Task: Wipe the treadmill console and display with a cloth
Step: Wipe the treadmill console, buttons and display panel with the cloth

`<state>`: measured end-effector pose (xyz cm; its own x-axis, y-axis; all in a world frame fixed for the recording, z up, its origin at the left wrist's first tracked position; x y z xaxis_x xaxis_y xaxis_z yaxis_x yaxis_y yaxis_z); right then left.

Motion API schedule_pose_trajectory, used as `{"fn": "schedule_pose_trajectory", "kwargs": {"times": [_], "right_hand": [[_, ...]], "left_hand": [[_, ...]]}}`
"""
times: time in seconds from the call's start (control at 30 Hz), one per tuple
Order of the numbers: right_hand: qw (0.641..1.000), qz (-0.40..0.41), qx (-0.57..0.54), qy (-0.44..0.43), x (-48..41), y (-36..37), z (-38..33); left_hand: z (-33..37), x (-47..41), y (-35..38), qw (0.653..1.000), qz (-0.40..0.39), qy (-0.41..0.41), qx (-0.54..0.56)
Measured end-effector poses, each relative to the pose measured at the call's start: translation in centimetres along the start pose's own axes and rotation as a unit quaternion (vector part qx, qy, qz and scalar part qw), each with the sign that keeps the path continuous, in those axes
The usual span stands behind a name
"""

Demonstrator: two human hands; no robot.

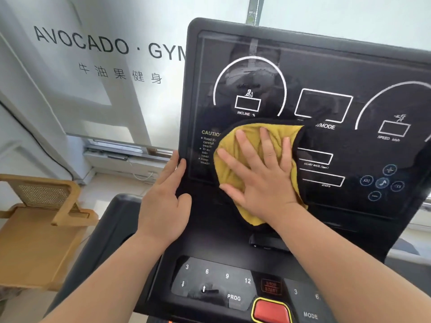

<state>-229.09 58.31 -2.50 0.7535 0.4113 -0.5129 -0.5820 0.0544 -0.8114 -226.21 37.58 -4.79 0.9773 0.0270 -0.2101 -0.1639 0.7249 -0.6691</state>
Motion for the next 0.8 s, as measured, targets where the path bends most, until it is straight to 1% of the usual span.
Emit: {"fn": "schedule_pose_trajectory", "kwargs": {"times": [0.1, 0.17, 0.23, 0.33, 0.47, 0.53, 0.6, 0.63, 0.7, 0.8], "right_hand": [[0.997, 0.003, 0.015, 0.078, -3.3, -1.9, 3.0], [0.995, 0.006, 0.019, 0.097, -6.2, -3.0, 3.4], [0.995, 0.007, 0.025, 0.092, -8.5, -3.5, 2.4], [0.998, -0.004, 0.031, 0.055, -9.9, -3.0, -0.4], [0.999, -0.018, 0.026, -0.037, -7.0, -0.9, -3.1], [0.996, -0.016, 0.02, -0.082, -4.6, -0.1, -3.1], [0.995, 0.002, 0.008, -0.099, -3.3, -0.1, -1.9], [0.996, 0.014, 0.006, -0.091, -3.2, -0.6, -1.0], [0.998, 0.034, 0.018, -0.043, -4.4, -2.1, 1.5], [0.998, 0.029, 0.038, 0.033, -8.8, -4.5, 4.7]], "left_hand": [[-0.1, -0.4, -0.4, 1.0, 0.01, -0.008, 0.0], [0.0, -0.7, -0.9, 1.0, 0.01, -0.017, 0.004], [0.5, -1.0, -1.4, 1.0, 0.013, -0.015, -0.002], [1.1, -1.2, -1.8, 1.0, 0.021, -0.01, 0.017], [0.9, -1.0, -1.4, 0.999, 0.021, -0.022, 0.026], [0.9, -0.9, -1.3, 0.999, 0.017, -0.026, 0.02], [1.0, -1.1, -1.5, 0.999, 0.014, -0.033, 0.024], [1.0, -1.3, -1.6, 0.999, 0.015, -0.041, 0.031], [1.0, -1.8, -2.0, 0.997, 0.014, -0.057, 0.044], [1.1, -2.3, -2.3, 0.997, 0.012, -0.065, 0.048]]}}
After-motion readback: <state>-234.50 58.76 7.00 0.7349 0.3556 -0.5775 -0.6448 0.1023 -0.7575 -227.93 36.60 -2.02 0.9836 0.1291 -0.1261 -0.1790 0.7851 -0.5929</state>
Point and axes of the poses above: each hand's wrist, its own x-axis away from the middle knuckle, its own y-axis out of the palm, z = x × y, the point moved 5 cm from there along -x, towards the middle knuckle, and after that the axes turned 3 degrees about -x, right-handed, at the moved point
